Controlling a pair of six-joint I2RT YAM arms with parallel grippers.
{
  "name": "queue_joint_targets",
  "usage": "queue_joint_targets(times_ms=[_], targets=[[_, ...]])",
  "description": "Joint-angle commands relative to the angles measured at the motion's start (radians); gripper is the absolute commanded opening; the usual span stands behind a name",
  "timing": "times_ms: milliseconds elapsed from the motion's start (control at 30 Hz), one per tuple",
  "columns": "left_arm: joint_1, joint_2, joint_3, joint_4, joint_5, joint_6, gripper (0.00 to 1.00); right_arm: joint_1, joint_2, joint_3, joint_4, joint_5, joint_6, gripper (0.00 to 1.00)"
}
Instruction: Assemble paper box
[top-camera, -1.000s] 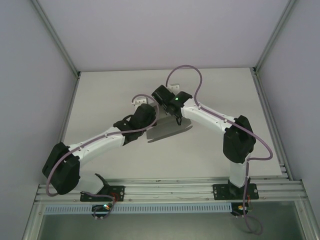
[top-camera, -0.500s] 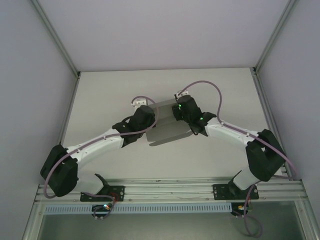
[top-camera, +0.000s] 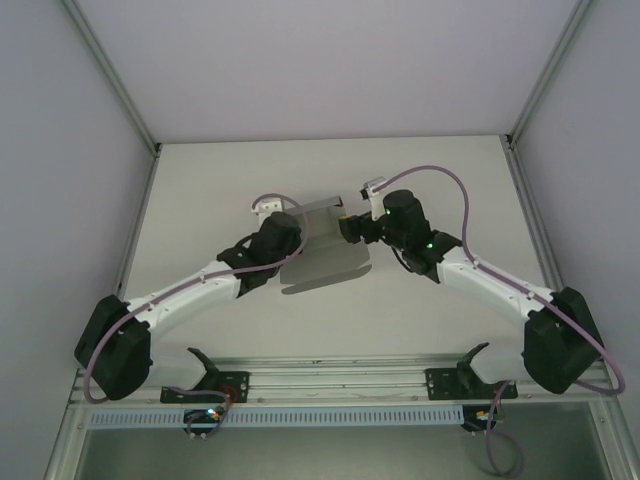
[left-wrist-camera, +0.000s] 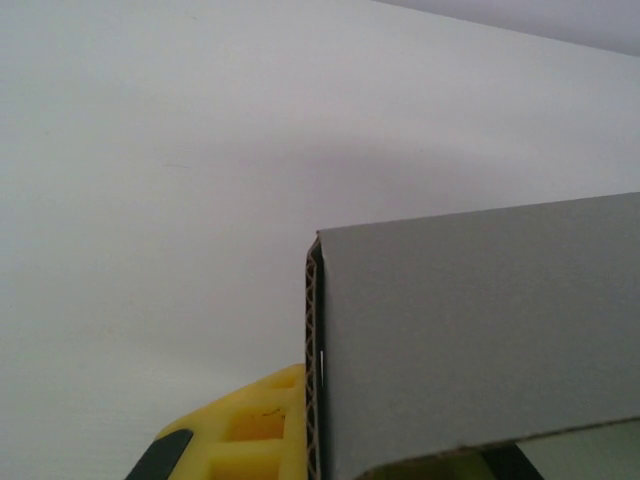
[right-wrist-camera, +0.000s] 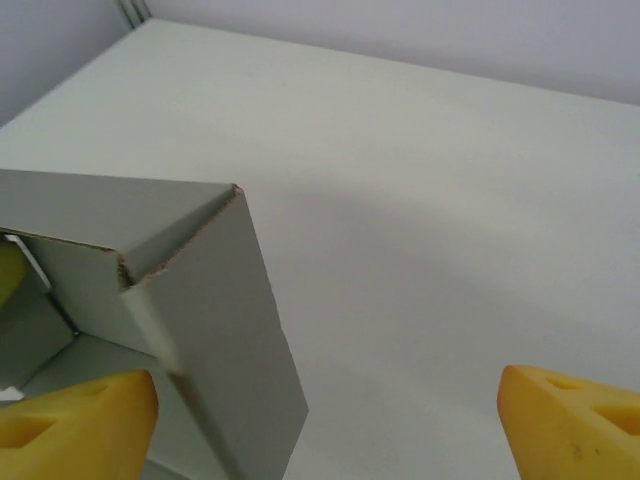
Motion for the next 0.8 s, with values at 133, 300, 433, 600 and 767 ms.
queue_joint_targets(times_ms=[133, 300, 433, 600, 767], targets=[[0.012, -0.010, 0.008, 0.000, 0.004, 0.018, 0.00, -0.004, -0.027, -0.008, -0.032, -0.106, -0.002, 0.85], [0.012, -0.011, 0.011, -0.001, 0.011, 0.018, 0.00, -0.003, 0.057, 0.044, -0.049, -0.121, 0.013, 0.78], [0.010, -0.006, 0.013, 0.007, 0.026, 0.018, 0.00, -0.002, 0.138, 0.100, -0.047, -0.109, 0.023, 0.73], [0.009, -0.009, 0.014, -0.001, 0.014, 0.018, 0.00, -0.002, 0.218, 0.176, -0.111, -0.024, 0.054, 0.54], [0.010, -0.023, 0.008, -0.002, -0.004, 0.021, 0.00, -0.001, 0.257, 0.217, -0.201, 0.079, 0.076, 0.28]])
